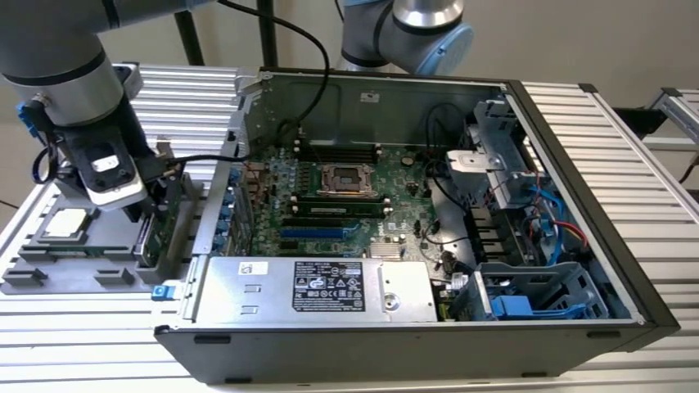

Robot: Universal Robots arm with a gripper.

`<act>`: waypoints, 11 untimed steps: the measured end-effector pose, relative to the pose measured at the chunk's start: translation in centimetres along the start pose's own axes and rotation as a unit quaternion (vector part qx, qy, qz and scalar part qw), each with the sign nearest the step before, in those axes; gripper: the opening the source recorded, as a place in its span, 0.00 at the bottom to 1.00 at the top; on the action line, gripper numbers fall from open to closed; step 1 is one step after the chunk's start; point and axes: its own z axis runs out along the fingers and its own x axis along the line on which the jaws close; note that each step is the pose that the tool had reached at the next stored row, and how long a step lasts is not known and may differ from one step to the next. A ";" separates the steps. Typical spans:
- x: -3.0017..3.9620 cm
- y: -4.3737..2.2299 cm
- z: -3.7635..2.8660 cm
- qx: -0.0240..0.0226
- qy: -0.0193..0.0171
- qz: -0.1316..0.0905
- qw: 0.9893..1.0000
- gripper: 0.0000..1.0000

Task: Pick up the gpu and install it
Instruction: 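Pick up the gpu and move the gpu toward the slot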

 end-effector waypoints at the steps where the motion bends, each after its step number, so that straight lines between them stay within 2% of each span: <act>1: 0.00 0.00 0.04 0.000 0.000 0.000 1.000 1.00; 11: 0.01 -0.01 0.52 0.000 0.000 0.000 1.000 1.00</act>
